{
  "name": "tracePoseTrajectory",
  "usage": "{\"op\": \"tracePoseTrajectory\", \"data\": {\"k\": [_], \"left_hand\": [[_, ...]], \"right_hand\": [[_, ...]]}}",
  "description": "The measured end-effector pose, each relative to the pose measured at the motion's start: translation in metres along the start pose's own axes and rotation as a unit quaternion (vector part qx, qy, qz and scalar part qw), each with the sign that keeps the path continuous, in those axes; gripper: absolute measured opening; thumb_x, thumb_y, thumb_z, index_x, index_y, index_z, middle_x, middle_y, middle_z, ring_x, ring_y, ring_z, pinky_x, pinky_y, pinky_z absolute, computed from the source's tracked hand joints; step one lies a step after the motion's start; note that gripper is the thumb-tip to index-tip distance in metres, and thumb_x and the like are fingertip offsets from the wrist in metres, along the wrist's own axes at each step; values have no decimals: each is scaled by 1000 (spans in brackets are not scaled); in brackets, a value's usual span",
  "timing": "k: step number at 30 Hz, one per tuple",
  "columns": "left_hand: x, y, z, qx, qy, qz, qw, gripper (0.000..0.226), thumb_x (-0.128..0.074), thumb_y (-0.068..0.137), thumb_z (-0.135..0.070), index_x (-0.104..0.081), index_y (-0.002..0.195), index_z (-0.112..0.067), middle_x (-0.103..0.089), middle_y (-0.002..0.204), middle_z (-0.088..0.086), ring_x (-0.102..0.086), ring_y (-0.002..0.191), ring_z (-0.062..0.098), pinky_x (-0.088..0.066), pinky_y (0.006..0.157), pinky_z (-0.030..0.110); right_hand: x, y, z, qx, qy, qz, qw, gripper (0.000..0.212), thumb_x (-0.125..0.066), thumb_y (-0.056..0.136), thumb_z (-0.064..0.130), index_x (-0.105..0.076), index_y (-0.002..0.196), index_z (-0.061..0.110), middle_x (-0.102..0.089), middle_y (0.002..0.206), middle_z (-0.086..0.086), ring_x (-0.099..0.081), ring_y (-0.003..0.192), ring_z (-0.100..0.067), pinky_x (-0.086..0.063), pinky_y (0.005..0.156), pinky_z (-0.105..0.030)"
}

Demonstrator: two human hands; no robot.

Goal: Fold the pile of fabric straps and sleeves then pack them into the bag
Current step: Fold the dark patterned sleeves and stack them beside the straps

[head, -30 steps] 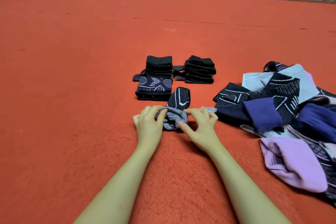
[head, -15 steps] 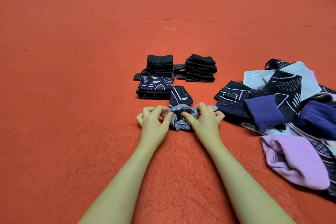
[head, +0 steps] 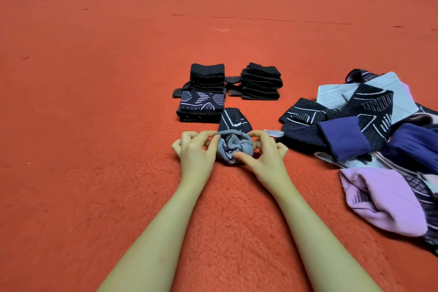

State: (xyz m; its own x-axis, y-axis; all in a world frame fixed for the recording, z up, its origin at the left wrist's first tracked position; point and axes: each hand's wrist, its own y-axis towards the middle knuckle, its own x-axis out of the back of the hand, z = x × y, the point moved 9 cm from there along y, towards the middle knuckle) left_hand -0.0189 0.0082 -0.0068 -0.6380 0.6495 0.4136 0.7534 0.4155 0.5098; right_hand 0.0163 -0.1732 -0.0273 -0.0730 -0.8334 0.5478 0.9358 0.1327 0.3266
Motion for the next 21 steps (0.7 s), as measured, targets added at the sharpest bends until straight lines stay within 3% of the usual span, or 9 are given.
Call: {"op": "tracePoseTrajectory", "data": {"k": [3,6,10,12,14,17,21], "left_hand": [[-3,-2,-7,-47,16,2,999,16,-65,79,-32,-75,85,-21,-37,64,-24,-47,80,13,-20,82,29],[-4,-2,-10,-82,23,-6,996,23,-59,80,-37,-75,83,-20,-35,65,-26,-45,77,9,-17,77,24],[-4,0,-1,-29,18,1,999,18,-62,80,-30,-75,86,-19,-42,68,-24,-51,84,12,-16,79,23],[-6,0,-3,-23,17,22,999,24,-52,84,-39,-72,91,-27,-51,77,-24,-50,94,13,-15,78,23],[-8,-3,-6,-36,3,52,998,34,-38,85,-50,-67,97,-36,-57,90,-27,-40,101,5,-16,81,23],[-12,-9,-11,-68,-5,87,994,38,-34,87,-55,-66,86,-33,-62,94,-25,-39,104,6,-14,89,20],[-8,-14,-16,-96,29,59,993,29,-46,84,-46,-61,74,-23,-61,85,-20,-45,100,9,-15,82,25]], "right_hand": [[5,2,-6,-27,-18,-37,999,39,-77,75,37,-49,102,36,-60,83,9,-47,98,-10,-18,82,-26],[12,2,-9,-46,-58,-69,995,31,-74,78,34,-54,100,28,-51,68,13,-53,88,-16,-18,76,-30],[15,-5,6,17,-22,-74,997,24,-75,74,40,-56,85,32,-48,62,12,-50,78,-8,-22,79,-21],[21,-10,15,62,0,-87,994,20,-63,74,52,-56,73,33,-48,63,11,-45,74,-5,-21,81,-17],[24,-12,21,95,14,-101,990,28,-50,82,51,-60,66,31,-53,68,11,-45,77,-7,-22,80,-21],[28,-12,21,87,6,-126,988,29,-44,87,46,-63,77,26,-58,83,13,-45,88,-8,-22,79,-20],[17,-14,24,107,-20,-66,992,26,-49,83,50,-61,93,28,-59,95,18,-49,99,-7,-20,87,-18]]}}
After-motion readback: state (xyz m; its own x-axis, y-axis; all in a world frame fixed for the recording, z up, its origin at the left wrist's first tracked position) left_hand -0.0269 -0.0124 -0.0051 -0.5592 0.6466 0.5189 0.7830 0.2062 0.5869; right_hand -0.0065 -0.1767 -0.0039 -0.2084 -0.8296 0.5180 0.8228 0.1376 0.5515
